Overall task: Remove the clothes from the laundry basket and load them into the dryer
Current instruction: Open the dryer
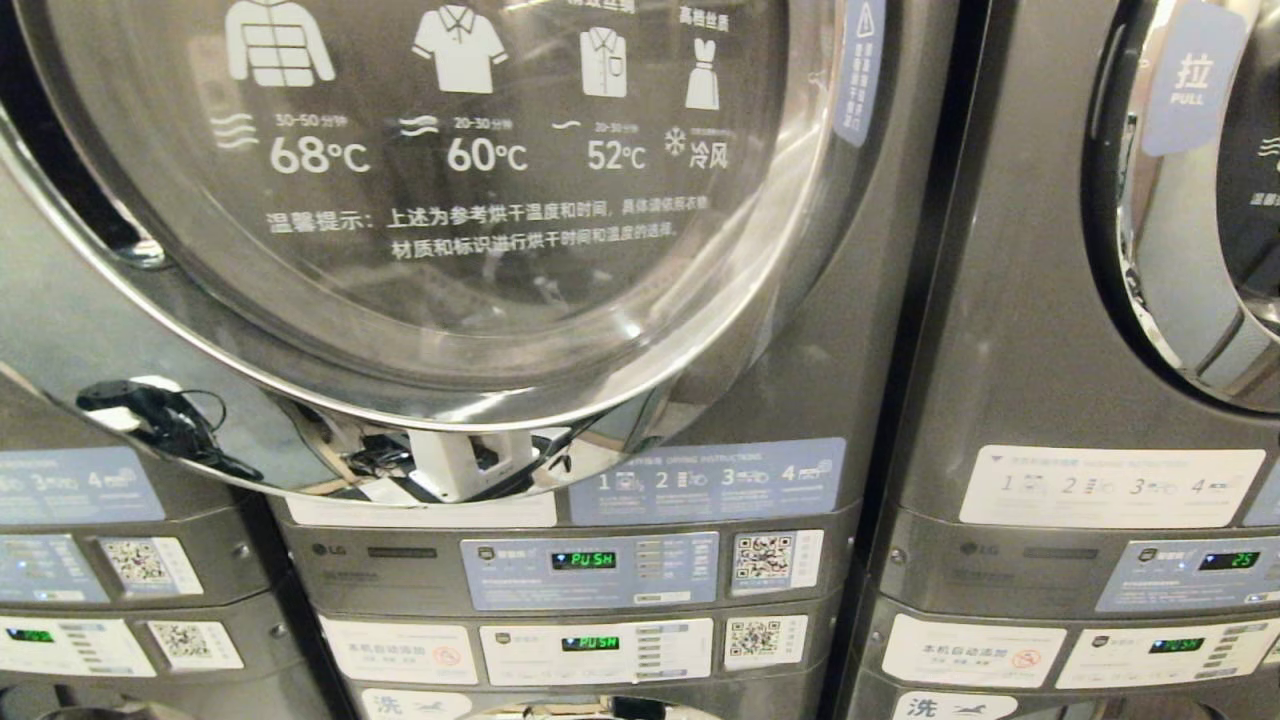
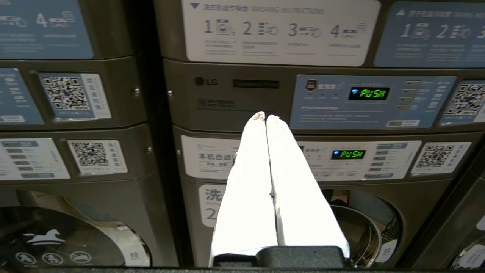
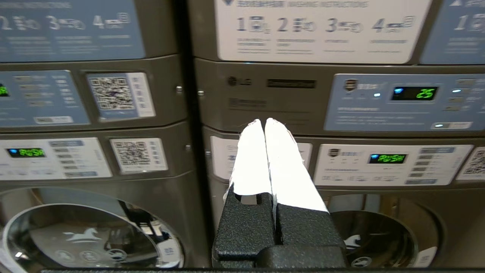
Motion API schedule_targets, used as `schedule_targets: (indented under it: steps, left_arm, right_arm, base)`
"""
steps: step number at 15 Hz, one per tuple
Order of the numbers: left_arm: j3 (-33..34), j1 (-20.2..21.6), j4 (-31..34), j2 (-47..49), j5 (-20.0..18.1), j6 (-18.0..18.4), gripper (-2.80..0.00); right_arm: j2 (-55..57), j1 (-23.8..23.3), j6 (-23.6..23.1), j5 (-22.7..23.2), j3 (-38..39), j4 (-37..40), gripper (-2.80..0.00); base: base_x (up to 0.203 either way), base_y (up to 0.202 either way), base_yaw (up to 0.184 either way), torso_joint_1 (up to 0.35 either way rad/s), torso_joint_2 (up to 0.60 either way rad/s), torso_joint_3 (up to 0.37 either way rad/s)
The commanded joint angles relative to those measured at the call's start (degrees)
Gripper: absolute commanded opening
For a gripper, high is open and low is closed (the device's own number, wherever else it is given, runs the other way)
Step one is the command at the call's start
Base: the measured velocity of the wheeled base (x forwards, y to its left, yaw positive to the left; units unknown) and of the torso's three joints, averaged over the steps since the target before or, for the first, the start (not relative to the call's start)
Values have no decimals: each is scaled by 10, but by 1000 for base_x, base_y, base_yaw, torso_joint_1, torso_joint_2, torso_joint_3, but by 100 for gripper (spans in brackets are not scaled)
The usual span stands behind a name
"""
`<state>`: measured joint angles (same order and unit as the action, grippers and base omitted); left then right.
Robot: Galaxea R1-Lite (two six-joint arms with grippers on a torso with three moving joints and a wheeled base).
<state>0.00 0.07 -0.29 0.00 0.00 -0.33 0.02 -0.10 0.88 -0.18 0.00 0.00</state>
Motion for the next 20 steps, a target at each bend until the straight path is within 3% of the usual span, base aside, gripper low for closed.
schedule_targets:
  steps: [1, 7, 18, 20]
  left_arm:
    - [0, -1, -1, 0, 0, 0, -280]
    - [0, -1, -1, 0, 0, 1, -280]
    - [0, 0, -1, 0, -1, 2, -280]
    - [0, 0, -1, 0, -1, 2, -280]
  right_arm:
    - [0, 0, 0, 0, 0, 0, -280]
    - [0, 0, 0, 0, 0, 0, -280]
    - [0, 0, -1, 0, 0, 0, -280]
    - [0, 0, -1, 0, 0, 0, -280]
  base:
    - [0, -193, 0, 2, 0, 2]
    - [0, -169, 4, 2, 2, 1]
    - [0, 0, 0, 0, 0, 0]
    - [-165, 0, 1, 13, 20, 5]
